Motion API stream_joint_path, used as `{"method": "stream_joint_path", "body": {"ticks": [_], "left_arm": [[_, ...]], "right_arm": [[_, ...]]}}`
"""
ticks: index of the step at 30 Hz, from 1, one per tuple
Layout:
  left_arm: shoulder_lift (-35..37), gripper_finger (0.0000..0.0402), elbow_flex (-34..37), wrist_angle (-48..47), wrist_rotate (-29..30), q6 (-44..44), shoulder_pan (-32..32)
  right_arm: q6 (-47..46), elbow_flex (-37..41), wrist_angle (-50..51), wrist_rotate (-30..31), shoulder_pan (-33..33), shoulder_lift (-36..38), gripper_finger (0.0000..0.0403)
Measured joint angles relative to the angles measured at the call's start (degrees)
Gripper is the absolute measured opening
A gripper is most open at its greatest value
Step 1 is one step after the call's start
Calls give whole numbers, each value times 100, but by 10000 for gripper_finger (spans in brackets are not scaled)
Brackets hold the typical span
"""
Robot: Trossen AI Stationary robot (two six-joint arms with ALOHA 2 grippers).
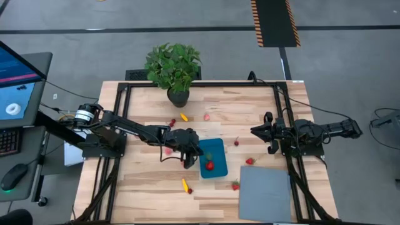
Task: Pick and placing Produce into tupperware
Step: Put the left strawberry into the blue bin, then put the top strawberry into the blue bin
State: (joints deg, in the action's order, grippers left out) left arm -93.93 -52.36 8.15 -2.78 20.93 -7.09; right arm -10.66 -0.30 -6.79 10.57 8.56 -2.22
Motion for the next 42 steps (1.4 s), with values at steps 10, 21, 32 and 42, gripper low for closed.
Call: {"method": "stream_joint_path", "body": {"ticks": [10, 21, 32, 42], "left_arm": [[66, 126, 2, 741, 170, -559, 0], [1433, 128, 441, 1259, 103, -1483, -18], [4303, 128, 2649, 2203, 823, -1433, -160], [5539, 128, 3787, 2304, 932, -1514, -291]], "right_arm": [[-55, 0, 50, 0, 0, -2, 83], [-155, 1, 127, 0, 4, -2, 83], [-119, 1, 54, 0, -2, -2, 83], [-42, 2, 66, -2, -4, 0, 83]]}}
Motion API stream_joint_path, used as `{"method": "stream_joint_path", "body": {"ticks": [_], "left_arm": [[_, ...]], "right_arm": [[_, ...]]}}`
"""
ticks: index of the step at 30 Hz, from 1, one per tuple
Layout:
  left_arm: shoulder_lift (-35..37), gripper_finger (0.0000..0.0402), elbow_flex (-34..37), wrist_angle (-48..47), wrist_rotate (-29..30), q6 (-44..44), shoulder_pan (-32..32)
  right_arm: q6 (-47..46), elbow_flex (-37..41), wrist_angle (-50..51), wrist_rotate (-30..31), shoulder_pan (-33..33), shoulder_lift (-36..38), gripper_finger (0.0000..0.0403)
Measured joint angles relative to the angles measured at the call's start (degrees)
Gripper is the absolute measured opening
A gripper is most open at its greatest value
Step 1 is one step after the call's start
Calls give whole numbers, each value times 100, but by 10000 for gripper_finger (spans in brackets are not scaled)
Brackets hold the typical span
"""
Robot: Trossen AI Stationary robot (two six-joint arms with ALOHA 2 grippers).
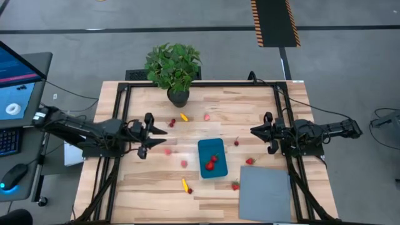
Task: Pick and placing Produce into tupperware
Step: Put the top strawberry into the blue bin
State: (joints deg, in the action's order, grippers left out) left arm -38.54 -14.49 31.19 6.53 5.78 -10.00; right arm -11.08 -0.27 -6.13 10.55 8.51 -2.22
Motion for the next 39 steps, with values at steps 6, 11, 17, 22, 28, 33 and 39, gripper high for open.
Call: {"method": "stream_joint_path", "body": {"ticks": [6, 11, 17, 22, 28, 33, 39], "left_arm": [[473, 128, 462, 6, 6, 75, 0], [770, 128, 933, 746, -27, -43, 0], [1093, 128, 1388, 954, -58, -118, -2], [1172, 128, 1386, 702, 2, 63, -13], [1171, 128, 1386, 687, 19, 97, -13], [1169, 128, 1388, 641, 19, 282, -12], [1169, 128, 1391, 427, 28, 450, -11]], "right_arm": [[216, 0, 159, 0, -2, -2, 83], [104, -1, 246, 0, -2, -1, 83], [86, -2, 376, -17, -2, -48, 83], [99, -2, 383, -17, -13, -206, 83], [105, -2, 387, -27, 54, -748, 83], [-131, -173, 837, -75, 239, -1275, 83], [-530, -801, 2047, -199, 613, -1639, 83]]}}
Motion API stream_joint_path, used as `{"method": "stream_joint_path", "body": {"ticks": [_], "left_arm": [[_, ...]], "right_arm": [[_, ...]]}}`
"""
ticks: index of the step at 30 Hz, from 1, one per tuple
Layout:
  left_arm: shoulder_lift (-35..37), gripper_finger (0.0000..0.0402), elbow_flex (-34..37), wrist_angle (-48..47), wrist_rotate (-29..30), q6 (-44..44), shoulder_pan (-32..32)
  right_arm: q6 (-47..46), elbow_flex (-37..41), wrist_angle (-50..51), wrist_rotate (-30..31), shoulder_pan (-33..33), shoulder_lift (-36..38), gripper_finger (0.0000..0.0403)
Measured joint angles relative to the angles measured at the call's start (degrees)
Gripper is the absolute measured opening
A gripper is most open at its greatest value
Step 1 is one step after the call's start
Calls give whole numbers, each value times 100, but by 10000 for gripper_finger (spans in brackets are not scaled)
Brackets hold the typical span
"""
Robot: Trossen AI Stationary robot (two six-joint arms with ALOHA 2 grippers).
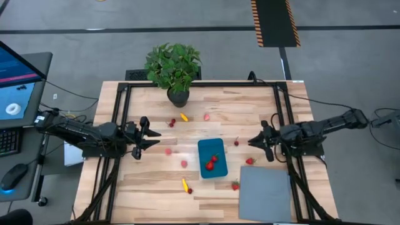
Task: Pick and placing Produce into tupperware
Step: Put the top strawberry into the blue bin
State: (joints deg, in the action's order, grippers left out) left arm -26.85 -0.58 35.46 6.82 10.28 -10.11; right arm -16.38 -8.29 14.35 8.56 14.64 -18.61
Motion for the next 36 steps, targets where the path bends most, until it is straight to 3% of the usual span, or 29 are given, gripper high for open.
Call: {"method": "stream_joint_path", "body": {"ticks": [5, 16, 21, 36], "left_arm": [[0, 128, 0, -4, 8, 19, 0], [0, 128, 4, -2, 10, 53, 0], [0, 128, 4, 0, 10, 53, 0], [0, 128, 11, 0, -8, 121, 0]], "right_arm": [[-301, -480, 776, -99, 390, -284, 84], [-2032, -545, 890, -277, 1152, -1380, 88], [-2277, -723, 1294, -520, 1411, -1805, 88], [-2562, -858, 1268, -680, 1639, -2919, 88]]}}
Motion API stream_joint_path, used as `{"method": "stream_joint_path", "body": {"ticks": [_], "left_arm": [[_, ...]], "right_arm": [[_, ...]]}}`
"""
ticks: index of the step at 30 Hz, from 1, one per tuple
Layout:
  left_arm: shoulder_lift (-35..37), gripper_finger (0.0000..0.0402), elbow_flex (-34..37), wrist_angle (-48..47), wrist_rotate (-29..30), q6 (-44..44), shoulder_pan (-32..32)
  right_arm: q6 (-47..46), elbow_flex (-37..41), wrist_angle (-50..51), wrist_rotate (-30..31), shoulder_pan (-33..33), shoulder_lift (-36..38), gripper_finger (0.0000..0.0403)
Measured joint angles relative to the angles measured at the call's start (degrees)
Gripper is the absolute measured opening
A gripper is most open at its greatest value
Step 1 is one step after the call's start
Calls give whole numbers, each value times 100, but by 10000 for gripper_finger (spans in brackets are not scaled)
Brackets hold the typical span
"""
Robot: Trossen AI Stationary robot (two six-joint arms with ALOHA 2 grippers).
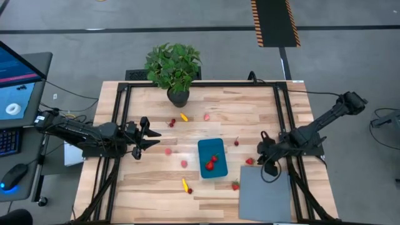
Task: Pick and placing Produce into tupperware
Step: Put the top strawberry into the blue bin
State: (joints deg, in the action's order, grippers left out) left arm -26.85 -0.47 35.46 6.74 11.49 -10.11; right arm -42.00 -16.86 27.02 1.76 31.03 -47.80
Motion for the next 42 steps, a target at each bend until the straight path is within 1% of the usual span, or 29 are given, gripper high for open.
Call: {"method": "stream_joint_path", "body": {"ticks": [4, 9, 15, 21, 25, 33, 36, 42], "left_arm": [[0, 128, 0, 0, -2, 32, 0], [0, 128, 0, 0, 2, 30, 0], [0, 128, 0, 0, 2, 34, 0], [0, 128, 0, 0, 4, 35, 0], [0, 128, 0, 0, 7, 63, 1], [0, 128, 0, -1, 11, 75, 2], [0, 128, 0, 0, 11, 94, 1], [-1, 128, 0, -2, 11, 100, 0]], "right_arm": [[-2, 0, 23, 8, 0, -59, 88], [-4, 0, 64, 300, -50, -60, 88], [60, 0, 29, 301, -269, -60, 88], [153, 0, -52, 259, -379, -60, 88], [149, 0, -58, 132, -380, -60, 88], [149, 0, -201, 95, -380, -68, 87], [146, 0, -208, -30, -380, -168, 87], [151, 0, -402, -66, -380, -504, 87]]}}
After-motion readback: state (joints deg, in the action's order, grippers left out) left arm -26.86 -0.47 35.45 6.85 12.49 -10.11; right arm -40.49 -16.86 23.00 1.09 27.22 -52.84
